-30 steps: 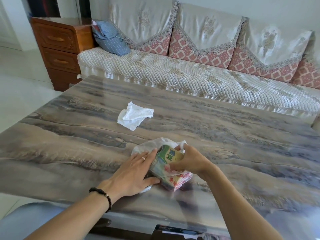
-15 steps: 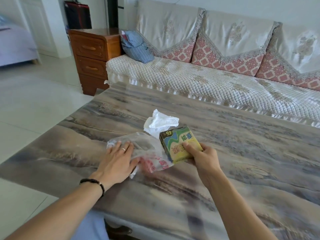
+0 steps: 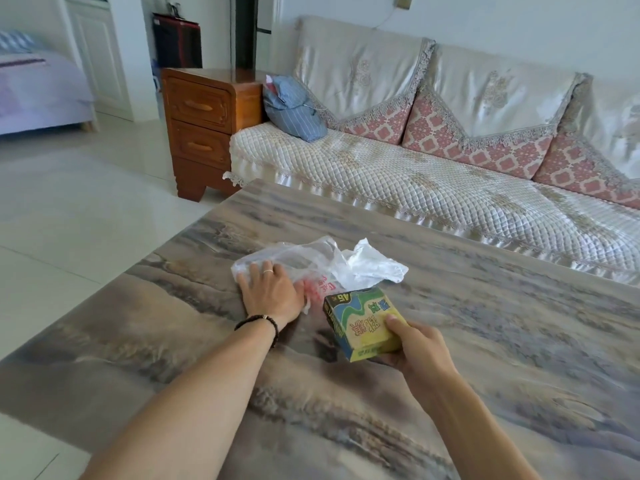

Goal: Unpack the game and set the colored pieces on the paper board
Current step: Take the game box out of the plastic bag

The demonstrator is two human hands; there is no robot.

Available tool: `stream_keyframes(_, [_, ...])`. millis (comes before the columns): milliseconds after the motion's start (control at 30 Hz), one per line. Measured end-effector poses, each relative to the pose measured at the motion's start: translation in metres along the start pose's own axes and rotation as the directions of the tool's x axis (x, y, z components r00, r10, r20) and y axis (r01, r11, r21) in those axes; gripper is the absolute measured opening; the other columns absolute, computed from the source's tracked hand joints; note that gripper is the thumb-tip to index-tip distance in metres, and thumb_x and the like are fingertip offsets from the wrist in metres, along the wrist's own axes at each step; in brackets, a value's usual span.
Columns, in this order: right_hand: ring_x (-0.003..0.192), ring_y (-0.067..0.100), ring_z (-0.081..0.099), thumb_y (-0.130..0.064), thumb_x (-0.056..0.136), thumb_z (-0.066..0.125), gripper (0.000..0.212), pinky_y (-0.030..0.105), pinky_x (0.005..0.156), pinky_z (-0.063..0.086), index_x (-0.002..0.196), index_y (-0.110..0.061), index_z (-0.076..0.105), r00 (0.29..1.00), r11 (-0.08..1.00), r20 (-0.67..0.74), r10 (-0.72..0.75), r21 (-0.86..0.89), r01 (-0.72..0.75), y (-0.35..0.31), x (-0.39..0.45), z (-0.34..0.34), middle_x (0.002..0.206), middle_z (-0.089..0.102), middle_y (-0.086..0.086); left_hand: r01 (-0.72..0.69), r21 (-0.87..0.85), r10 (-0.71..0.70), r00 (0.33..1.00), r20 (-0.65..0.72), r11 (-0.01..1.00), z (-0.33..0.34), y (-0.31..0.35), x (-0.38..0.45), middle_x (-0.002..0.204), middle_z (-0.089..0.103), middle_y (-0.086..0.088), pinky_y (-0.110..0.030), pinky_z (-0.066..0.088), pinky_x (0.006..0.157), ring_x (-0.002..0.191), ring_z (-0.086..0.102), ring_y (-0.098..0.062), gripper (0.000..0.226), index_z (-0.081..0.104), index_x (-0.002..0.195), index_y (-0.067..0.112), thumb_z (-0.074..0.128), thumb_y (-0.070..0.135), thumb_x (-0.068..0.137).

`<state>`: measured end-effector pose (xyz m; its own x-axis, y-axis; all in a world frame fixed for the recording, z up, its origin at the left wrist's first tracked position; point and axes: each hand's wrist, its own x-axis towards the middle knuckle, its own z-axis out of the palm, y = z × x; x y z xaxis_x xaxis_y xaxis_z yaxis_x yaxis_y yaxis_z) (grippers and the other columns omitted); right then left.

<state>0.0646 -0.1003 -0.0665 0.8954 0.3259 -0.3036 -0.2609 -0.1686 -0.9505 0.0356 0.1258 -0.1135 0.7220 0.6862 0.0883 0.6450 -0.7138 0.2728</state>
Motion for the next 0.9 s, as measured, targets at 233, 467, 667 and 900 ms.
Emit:
stream_keyframes(233, [0.063, 0.021, 0.057, -0.016, 0.091, 0.055, 0.019, 0.028, 0.048, 0.040, 0.082, -0.007, 0.069, 0.999, 0.993, 0.014, 0.048, -0.109, -0.046, 0.003, -0.010, -0.017, 0.075, 0.068, 0.011, -0.253, -0.047, 0.246, 0.962, -0.118, 0.966, -0.020, 0.003, -0.025, 0.157, 0.022, -0.010, -0.061, -0.004, 0.112, 0.148, 0.002, -0.029, 0.063, 0.034, 0.143, 0.013, 0.050, 0.044, 0.091])
stream_keyframes(467, [0.066, 0.018, 0.061, -0.026, 0.084, 0.056, 0.025, 0.029, 0.057, 0.044, 0.063, -0.017, 0.064, 0.992, 0.828, 0.076, -0.104, -0.546, 0.128, 0.015, -0.023, -0.028, 0.067, 0.069, -0.004, -0.613, -0.283, 0.543, 0.788, -0.290, 0.738, -0.019, -0.006, -0.119, 0.149, 0.041, -0.005, -0.035, 0.010, 0.119, 0.146, 0.014, -0.016, 0.057, 0.048, 0.137, 0.013, 0.031, 0.047, 0.095])
stream_keyframes(667, [0.117, 0.013, 0.048, -0.055, 0.076, 0.065, 0.062, 0.032, 0.095, 0.043, 0.130, -0.026, 0.054, 0.919, 0.629, 0.189, -0.347, -0.680, 0.377, 0.026, -0.041, -0.036, 0.124, 0.051, -0.006, -0.597, -0.276, 0.627, 0.779, 0.027, 0.754, -0.023, -0.011, -0.151, 0.157, 0.022, 0.005, -0.021, 0.009, 0.113, 0.145, 0.006, -0.003, 0.097, 0.018, 0.152, 0.023, 0.049, 0.076, 0.077])
stream_keyframes(900, [0.127, 0.004, 0.035, -0.066, 0.050, 0.071, 0.110, 0.019, 0.109, 0.030, 0.145, -0.024, 0.035, 0.813, 0.444, 0.421, -0.402, -0.687, 0.575, 0.050, -0.057, -0.039, 0.137, 0.037, -0.014, -0.559, -0.260, 0.574, 0.818, -0.023, 0.787, -0.014, -0.015, -0.159, 0.150, 0.039, 0.005, -0.021, 0.026, 0.107, 0.136, 0.035, -0.011, 0.100, 0.021, 0.151, 0.027, 0.044, 0.081, 0.069])
